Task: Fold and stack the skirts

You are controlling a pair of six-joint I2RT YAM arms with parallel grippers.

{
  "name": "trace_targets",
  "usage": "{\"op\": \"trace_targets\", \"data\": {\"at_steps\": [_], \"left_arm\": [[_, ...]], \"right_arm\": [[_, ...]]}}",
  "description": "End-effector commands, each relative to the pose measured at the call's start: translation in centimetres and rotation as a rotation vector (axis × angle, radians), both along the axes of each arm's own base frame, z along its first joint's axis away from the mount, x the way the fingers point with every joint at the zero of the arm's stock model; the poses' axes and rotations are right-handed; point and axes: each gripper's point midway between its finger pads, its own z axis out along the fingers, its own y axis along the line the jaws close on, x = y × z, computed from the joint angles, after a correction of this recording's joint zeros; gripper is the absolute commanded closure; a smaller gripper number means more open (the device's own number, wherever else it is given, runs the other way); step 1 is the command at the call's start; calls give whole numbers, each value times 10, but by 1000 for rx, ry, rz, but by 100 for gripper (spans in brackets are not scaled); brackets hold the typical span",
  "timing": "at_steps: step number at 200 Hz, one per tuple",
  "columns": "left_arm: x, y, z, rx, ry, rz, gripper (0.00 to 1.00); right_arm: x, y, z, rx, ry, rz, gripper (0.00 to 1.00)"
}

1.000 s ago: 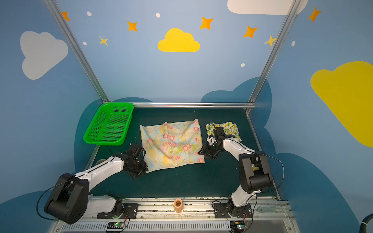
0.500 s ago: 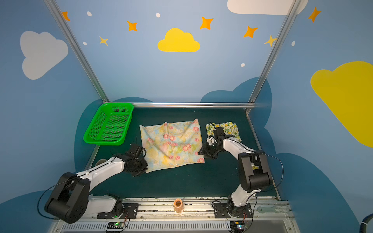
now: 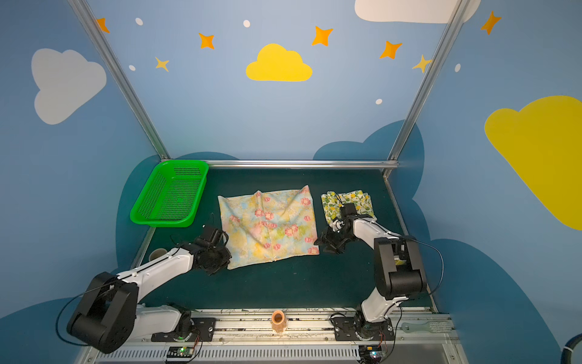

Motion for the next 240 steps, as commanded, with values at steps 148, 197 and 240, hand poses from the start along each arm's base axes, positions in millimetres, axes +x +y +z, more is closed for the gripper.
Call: {"op": "trace_targets", "data": {"at_steps": [148,197,240], "left_arm": [[-17,-8,-21,6,40,-24,83],[-16,-5,-20,21,34,-15,96],[6,5,26,48,-56,67,96]], "right_arm": [[1,8,-38,54,86,-38,51],[6,11,-43,67,80,-45,83],[27,21,-5,137,24,-46,100]]}}
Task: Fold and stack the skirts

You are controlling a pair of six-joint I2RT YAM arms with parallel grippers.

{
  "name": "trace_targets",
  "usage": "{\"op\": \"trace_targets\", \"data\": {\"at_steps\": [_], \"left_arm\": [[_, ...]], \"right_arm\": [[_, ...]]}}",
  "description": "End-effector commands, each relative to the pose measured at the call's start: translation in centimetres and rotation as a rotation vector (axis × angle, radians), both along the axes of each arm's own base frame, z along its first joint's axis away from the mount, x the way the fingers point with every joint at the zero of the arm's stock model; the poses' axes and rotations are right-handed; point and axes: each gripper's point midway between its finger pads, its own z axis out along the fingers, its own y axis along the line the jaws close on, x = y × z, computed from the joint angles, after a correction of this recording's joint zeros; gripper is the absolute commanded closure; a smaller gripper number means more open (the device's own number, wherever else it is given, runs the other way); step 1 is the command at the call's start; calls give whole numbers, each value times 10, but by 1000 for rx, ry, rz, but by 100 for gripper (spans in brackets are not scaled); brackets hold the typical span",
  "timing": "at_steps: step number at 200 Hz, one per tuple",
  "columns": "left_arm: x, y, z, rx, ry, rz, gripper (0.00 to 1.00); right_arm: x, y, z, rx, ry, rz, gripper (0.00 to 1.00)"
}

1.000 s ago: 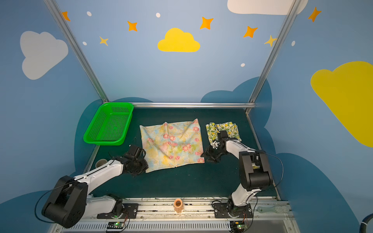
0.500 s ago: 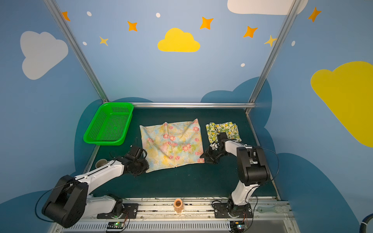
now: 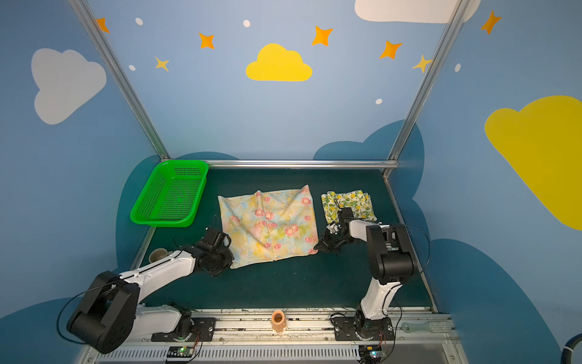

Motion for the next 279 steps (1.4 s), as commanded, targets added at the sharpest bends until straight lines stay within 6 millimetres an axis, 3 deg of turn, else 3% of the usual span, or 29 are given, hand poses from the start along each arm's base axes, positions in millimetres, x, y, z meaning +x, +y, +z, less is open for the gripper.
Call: {"op": "trace_targets", "data": {"at_steps": [1,18,40,54,76,101,128,154,187,215,245,279], "left_arm": [[9,15,30,49,-38,67,96],[35,23,76,9,-137,108,96],[69,43,144,-52,-284,170,96],[85,56,188,-52,-369,186,96],[93,65,245,-71,-463,190,96],[83,73,295,-100,-572,215,96],[70,84,326,-125,-679,259,96],[75,88,336,-123,-681,255,96],[105,91,342,-111,-688,243,96],[146,90,348,-119,-690,202,96],[194,96,362,-107,-720,184,96],[218,93,379,-125,-760,129,96]], "right_arm": [[18,6,29,36,-57,0,100],[40,10,75,72,-135,-2,100],[73,12,152,111,-280,-7,100],[84,13,202,137,-374,-6,100],[78,13,268,159,-503,9,100],[46,13,321,200,-659,69,100],[29,6,341,247,-805,-8,100],[36,-3,351,268,-828,-52,100],[75,-3,349,295,-819,-64,100],[120,-2,347,318,-812,-64,100],[165,0,358,325,-849,-57,100],[185,4,371,333,-869,-32,100]]}}
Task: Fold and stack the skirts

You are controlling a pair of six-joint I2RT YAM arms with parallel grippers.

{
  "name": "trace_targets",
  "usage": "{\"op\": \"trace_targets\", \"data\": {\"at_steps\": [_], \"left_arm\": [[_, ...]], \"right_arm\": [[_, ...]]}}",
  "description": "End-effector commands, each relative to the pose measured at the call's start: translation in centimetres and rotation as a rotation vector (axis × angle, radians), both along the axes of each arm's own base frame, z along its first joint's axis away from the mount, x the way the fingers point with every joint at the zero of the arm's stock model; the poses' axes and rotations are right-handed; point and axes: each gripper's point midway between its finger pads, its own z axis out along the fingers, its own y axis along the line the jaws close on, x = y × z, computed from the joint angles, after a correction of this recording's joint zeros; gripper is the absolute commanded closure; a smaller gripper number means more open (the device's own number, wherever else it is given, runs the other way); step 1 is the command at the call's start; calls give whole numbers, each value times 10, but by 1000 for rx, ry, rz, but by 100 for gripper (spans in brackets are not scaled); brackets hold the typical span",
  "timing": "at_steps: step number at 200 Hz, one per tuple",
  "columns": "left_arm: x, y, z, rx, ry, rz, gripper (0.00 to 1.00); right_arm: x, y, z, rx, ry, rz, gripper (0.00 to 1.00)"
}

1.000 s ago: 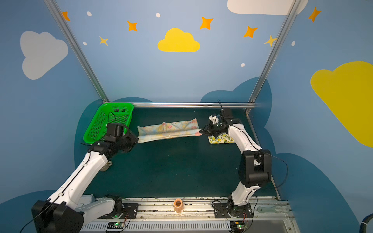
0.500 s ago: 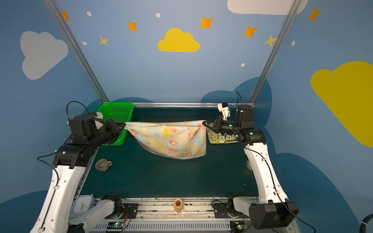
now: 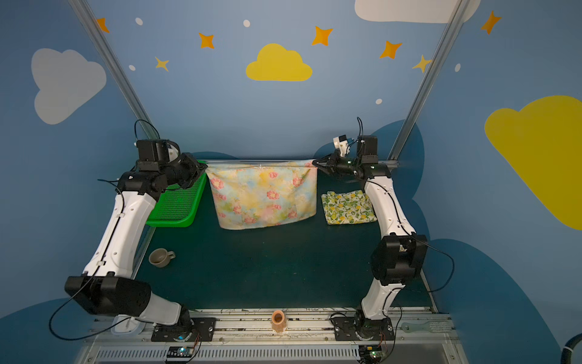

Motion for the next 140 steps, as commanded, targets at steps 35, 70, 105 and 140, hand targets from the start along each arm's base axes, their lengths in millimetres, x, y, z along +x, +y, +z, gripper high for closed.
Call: {"op": "trace_targets", "data": {"at_steps": [35,70,105,140], "left_arm": [[-9,26,-3,51,-56,61,96],[-59,20,-111,7,144,71,96],[-127,14,-231,-18,380,111,96],[-181,1,-290,-53,523,116,96]], "right_arm": [[-3,-14,-19,-82,-18,-39,100],[-53,-2,-126,-174,161,-5,100],[-117,3,-233,-263,426,41,100],[-160,1,-294,-341,619,95,100]]}}
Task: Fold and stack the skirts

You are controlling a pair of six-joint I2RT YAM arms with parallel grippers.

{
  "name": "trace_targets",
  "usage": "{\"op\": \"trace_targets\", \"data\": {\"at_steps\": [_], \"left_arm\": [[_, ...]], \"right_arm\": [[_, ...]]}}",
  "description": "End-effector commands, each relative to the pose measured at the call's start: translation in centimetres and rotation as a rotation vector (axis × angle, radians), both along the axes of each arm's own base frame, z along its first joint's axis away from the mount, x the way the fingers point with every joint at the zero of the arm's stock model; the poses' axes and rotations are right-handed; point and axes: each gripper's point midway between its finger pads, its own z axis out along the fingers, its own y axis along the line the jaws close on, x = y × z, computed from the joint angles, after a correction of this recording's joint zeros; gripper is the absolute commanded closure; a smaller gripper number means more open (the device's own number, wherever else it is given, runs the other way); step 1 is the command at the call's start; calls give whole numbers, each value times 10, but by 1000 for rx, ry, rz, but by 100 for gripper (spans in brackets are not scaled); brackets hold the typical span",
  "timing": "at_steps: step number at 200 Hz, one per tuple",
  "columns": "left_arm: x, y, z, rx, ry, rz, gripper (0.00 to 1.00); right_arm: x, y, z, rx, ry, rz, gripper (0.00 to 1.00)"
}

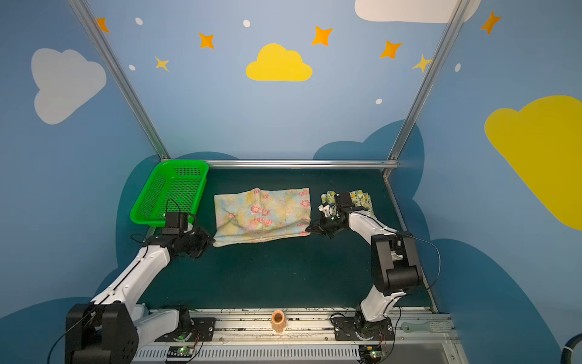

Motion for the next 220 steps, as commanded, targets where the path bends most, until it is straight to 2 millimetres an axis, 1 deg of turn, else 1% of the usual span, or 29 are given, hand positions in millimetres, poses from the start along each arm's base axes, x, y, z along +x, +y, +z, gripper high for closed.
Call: {"op": "trace_targets", "data": {"at_steps": [1,19,25,34,38,40,45,47,53,65,84,94,112,119,126,139,153,167,186,201,220], "left_arm": [[-7,4,-3,22,-26,57,96],[-24,4,-11,45,12,50,96],[-27,3,-11,42,20,43,96],[-33,1,-11,42,35,33,95],[-36,1,-11,41,43,30,91],[-37,1,-11,42,46,30,88],[-40,0,-11,42,56,24,76],[-41,0,-10,42,57,23,73],[-45,0,-9,44,66,18,71],[-50,1,-5,50,69,11,71],[-56,-1,-1,41,74,1,55],[-58,-2,0,39,83,-3,54],[-55,-3,0,38,80,-10,53],[-51,-3,1,35,72,-11,53],[-46,-5,1,28,65,-15,55],[-37,-8,2,21,60,-30,64],[-26,-12,3,26,53,-61,74],[-16,-15,1,47,58,-83,82],[-1,-22,-6,55,72,-122,86],[8,-32,-16,64,117,-187,90],[14,-37,-32,110,200,-259,95]], "right_arm": [[-11,-9,-24,-65,29,14,100],[-20,-10,-32,-82,41,14,100],[-22,-12,-33,-89,44,14,92],[-24,-12,-32,-93,45,20,85],[-25,-12,-31,-94,46,22,82],[-26,-12,-31,-95,48,23,80],[-27,-13,-28,-96,49,26,73],[-27,-13,-28,-96,49,27,70],[-29,-13,-25,-99,54,30,65],[-32,-13,-19,-104,47,34,60],[-36,-12,-10,-133,19,38,57],[-37,-9,-4,-156,-15,54,57],[-36,2,2,-177,-43,90,61],[-34,7,2,-180,-46,99,63],[-33,10,0,-192,-44,105,67],[-30,15,-5,-208,-45,111,81],[-27,17,-14,-233,-37,105,100],[-24,19,-23,-264,-24,102,100],[-21,21,-40,-327,-12,100,100],[-17,21,-52,-347,15,77,100],[-10,22,-63,-369,34,57,100]]}}
